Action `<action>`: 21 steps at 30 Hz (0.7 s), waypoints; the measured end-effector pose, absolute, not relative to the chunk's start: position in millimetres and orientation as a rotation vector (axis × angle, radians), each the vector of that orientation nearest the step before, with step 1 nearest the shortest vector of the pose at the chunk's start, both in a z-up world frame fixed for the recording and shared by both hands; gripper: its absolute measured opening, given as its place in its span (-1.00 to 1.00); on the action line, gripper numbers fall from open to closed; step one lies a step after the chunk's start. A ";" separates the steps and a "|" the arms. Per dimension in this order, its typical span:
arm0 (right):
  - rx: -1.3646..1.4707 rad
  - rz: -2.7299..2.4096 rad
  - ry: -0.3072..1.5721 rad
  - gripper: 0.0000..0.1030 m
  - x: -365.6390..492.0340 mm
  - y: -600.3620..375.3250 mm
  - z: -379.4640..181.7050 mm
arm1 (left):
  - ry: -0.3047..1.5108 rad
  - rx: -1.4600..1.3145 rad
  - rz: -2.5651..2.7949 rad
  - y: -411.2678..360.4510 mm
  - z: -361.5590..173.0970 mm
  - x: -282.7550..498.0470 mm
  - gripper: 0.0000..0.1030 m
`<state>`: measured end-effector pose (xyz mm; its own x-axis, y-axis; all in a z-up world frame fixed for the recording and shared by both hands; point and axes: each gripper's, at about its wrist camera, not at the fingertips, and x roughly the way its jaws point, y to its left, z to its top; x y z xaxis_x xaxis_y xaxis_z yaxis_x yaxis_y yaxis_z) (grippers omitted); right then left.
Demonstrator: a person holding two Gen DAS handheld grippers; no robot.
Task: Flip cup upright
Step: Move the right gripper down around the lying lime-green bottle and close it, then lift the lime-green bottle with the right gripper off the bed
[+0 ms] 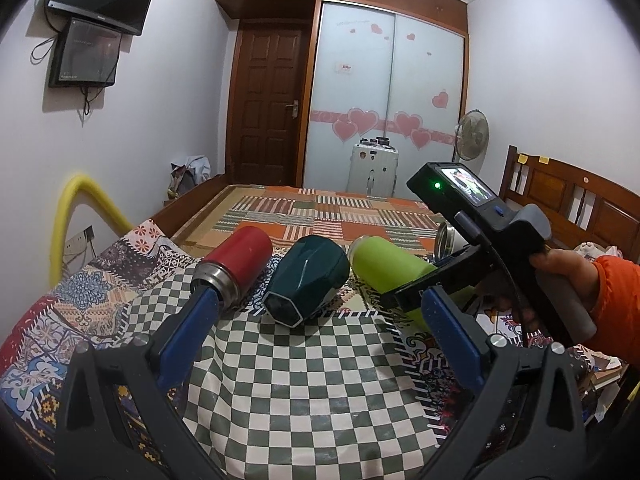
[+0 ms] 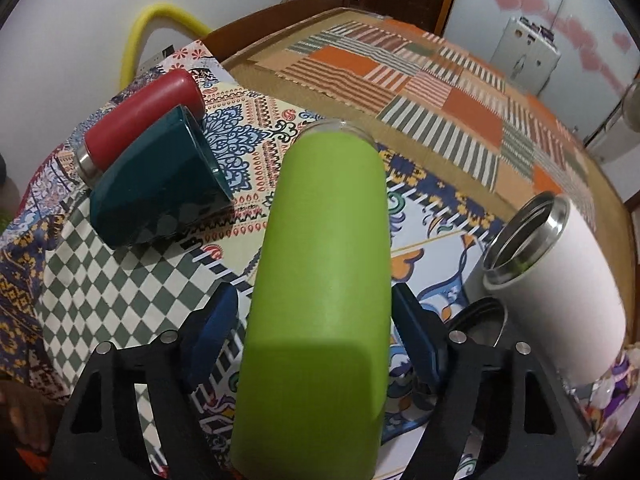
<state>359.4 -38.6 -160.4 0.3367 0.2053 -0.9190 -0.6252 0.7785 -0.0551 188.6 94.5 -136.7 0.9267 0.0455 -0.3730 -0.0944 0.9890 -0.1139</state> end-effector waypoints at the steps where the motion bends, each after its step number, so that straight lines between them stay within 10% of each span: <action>1: -0.452 0.562 1.104 0.38 359.5 -36.5 -161.0 | 0.381 -0.134 0.073 95.1 -136.8 188.6 1.00; 21: -0.424 0.542 1.055 0.20 342.1 -50.7 -149.5 | 0.370 -0.147 0.099 97.1 -130.7 182.5 1.00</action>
